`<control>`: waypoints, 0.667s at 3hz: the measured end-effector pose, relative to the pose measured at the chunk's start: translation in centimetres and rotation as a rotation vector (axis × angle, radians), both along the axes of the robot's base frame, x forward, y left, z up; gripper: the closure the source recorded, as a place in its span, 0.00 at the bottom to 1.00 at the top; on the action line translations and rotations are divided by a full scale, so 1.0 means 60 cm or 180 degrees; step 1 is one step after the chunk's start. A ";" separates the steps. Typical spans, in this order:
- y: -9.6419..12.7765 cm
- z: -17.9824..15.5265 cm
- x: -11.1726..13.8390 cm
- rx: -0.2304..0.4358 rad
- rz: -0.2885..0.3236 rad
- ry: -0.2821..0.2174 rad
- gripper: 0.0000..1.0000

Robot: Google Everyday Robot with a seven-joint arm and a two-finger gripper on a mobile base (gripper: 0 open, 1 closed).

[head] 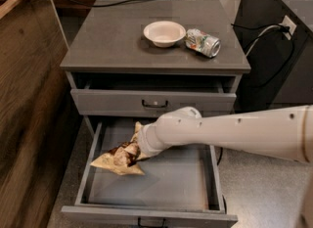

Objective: Pick brown chip bag from middle drawer and place on counter

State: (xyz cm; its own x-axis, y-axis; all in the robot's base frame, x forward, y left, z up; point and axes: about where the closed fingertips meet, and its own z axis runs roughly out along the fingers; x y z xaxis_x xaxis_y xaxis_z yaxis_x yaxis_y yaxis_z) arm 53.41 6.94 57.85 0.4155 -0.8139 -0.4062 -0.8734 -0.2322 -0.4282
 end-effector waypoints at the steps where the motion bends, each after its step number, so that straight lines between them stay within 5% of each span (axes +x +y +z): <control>1: -0.040 0.085 0.017 0.0007 -0.0055 -0.0216 1.00; 2: -0.089 0.207 0.061 0.0063 -0.0191 -0.0491 1.00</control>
Offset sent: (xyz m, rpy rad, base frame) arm 0.0545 -0.0774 0.1711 0.0335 -0.2094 -0.0960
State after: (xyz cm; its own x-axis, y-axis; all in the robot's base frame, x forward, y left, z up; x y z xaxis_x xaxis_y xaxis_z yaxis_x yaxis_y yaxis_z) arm 57.05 1.57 70.25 0.4250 -0.8316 -0.3575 -0.8090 -0.1717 -0.5621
